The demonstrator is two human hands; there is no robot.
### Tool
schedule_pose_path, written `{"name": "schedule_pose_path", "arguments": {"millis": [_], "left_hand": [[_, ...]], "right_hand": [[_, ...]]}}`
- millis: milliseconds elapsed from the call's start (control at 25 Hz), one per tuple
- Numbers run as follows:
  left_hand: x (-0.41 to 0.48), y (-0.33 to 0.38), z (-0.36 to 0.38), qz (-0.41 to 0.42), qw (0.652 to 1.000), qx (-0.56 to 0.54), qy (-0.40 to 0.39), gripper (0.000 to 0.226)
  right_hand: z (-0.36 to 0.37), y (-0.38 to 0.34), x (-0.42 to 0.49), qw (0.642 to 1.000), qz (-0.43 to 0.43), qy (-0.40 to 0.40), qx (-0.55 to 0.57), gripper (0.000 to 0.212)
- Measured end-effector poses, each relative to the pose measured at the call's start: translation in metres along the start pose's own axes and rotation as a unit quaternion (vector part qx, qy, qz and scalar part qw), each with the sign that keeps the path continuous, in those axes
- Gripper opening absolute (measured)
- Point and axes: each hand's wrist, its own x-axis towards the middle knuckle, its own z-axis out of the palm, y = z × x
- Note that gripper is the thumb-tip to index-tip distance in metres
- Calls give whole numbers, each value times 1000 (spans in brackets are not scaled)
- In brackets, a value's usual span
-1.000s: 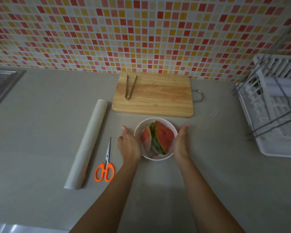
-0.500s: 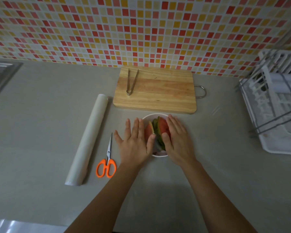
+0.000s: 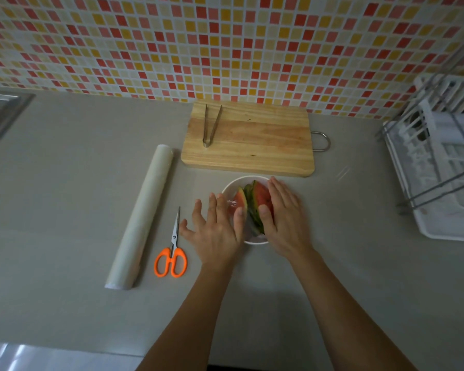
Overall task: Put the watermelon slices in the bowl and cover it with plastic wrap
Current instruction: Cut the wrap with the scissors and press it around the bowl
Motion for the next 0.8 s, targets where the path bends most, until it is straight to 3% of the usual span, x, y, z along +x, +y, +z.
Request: {"name": "schedule_pose_path", "arguments": {"millis": [360,480,560,680,800], "left_hand": [[-9,-5,20,-35,987,-9,159,41],[-16,1,16,-86,981,-63,160,35],[-21,-1,9,-130,965,-164,160,36],[-5,-9,-5,-146,915,-363,99,45],[20,-9,-10,-111,896,-425,-68,59]], "right_hand": [[2,3,1,1000,-8,4,-4,76],[3,4,1,1000,-14,6,11,79],[2,6,-2,996,-12,41,77,83],[-1,15,-1,964,13,141,226,78],[3,13,2,931,63,113,341,84]]}}
